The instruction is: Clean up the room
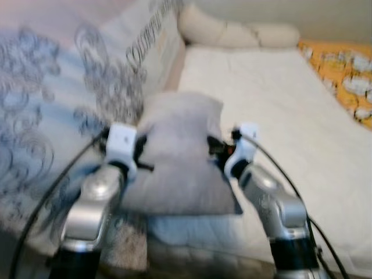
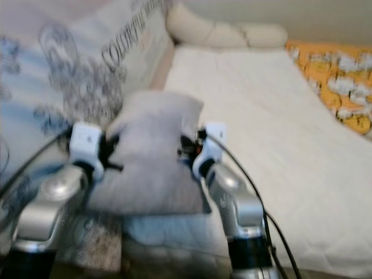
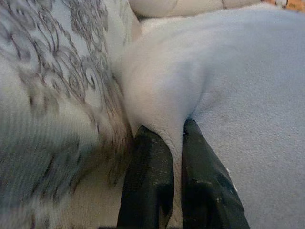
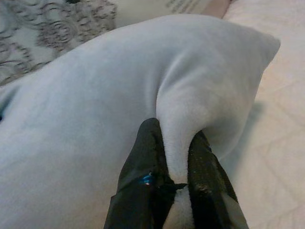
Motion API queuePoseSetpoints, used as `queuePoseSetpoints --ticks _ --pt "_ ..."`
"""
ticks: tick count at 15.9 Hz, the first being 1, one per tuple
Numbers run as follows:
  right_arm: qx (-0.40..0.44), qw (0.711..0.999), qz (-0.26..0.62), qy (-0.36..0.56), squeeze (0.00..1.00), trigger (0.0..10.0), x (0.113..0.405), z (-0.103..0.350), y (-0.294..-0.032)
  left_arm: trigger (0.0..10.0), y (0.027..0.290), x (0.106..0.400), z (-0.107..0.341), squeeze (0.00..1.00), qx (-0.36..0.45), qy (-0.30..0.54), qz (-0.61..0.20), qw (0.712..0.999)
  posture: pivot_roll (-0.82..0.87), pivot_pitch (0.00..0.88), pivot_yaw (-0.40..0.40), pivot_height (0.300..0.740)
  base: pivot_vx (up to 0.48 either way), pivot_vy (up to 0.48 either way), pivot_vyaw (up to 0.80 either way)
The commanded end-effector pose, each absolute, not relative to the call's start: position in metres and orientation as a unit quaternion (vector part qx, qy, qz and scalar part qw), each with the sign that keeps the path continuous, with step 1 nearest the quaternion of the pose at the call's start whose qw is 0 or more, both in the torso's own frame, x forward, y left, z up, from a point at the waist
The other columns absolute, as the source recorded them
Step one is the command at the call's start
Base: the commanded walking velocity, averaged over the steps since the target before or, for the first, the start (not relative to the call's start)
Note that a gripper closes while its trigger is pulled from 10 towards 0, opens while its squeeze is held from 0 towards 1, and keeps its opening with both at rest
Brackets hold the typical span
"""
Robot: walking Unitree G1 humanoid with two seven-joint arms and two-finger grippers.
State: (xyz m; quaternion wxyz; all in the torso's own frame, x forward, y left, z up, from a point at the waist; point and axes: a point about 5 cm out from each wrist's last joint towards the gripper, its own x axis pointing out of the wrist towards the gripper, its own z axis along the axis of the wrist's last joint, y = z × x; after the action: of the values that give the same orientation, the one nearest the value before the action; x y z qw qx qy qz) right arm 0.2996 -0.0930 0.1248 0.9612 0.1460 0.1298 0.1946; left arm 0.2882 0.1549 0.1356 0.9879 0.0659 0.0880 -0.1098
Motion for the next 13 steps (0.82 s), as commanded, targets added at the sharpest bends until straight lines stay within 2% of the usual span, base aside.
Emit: queuePoseSetpoints --ticks 1,6,12,13 --pt "0.143 0.967 0.179 0.111 0.0 10.0 0.304 0.133 -0.104 10.0 0.148 0.29 0.146 0.0 0.069 0.06 -0.117 0.989 -0.09 0.0 0.004 0.74 0.0 0.0 0.0" --pt "0.149 0.968 0.17 0.111 0.0 10.0 0.305 0.134 -0.104 10.0 0.14 0.292 0.14 0.0 0.1 0.066 -0.15 0.982 -0.09 0.0 -0.002 0.74 0.0 0.0 0.0" --pt "0.153 0.973 0.114 0.127 0.0 10.0 0.313 0.128 -0.115 10.0 0.101 0.354 0.157 0.0 0.148 0.032 -0.234 0.96 -0.11 0.0 0.025 0.74 0.0 0.0 0.0" --pt "0.151 0.975 0.104 0.126 0.51 10.0 0.314 0.126 -0.12 10.0 0.093 0.363 0.161 0.0 0.157 0.026 -0.246 0.956 -0.12 0.0 0.035 0.74 0.0 0.0 0.0"
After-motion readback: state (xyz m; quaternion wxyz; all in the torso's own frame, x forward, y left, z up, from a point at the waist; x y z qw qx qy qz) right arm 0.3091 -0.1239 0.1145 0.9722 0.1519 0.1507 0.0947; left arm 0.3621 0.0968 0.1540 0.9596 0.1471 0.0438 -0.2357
